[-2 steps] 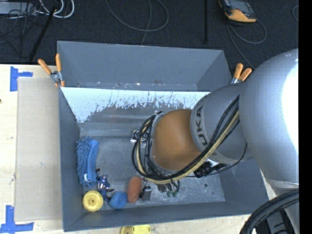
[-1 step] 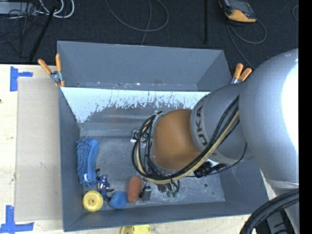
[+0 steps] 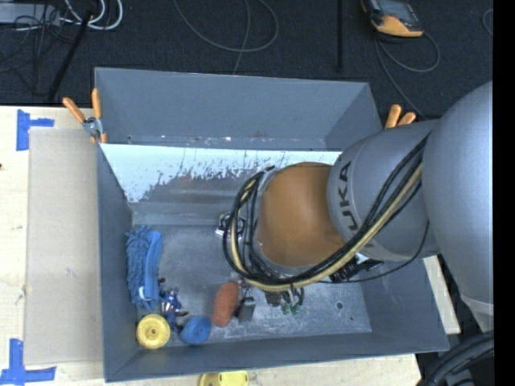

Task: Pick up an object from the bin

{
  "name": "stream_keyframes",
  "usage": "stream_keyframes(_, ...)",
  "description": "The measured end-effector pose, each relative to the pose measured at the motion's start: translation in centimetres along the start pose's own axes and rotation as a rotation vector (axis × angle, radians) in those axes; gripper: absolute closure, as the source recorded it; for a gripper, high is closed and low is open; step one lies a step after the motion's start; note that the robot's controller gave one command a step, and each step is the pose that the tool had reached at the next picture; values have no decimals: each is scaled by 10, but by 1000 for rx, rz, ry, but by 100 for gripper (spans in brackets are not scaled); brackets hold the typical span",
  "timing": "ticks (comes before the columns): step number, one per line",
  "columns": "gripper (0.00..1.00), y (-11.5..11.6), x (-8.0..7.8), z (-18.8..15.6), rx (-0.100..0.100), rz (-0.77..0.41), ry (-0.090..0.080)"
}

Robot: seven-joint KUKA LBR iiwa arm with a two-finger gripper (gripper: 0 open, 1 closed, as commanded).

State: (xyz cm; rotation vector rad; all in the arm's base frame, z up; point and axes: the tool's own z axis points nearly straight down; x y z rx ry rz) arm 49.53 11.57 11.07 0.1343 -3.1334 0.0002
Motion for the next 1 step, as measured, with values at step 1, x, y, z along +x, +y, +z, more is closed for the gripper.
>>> stream_keyframes(1, 100, -5, 3, -111, 0, -32, -5)
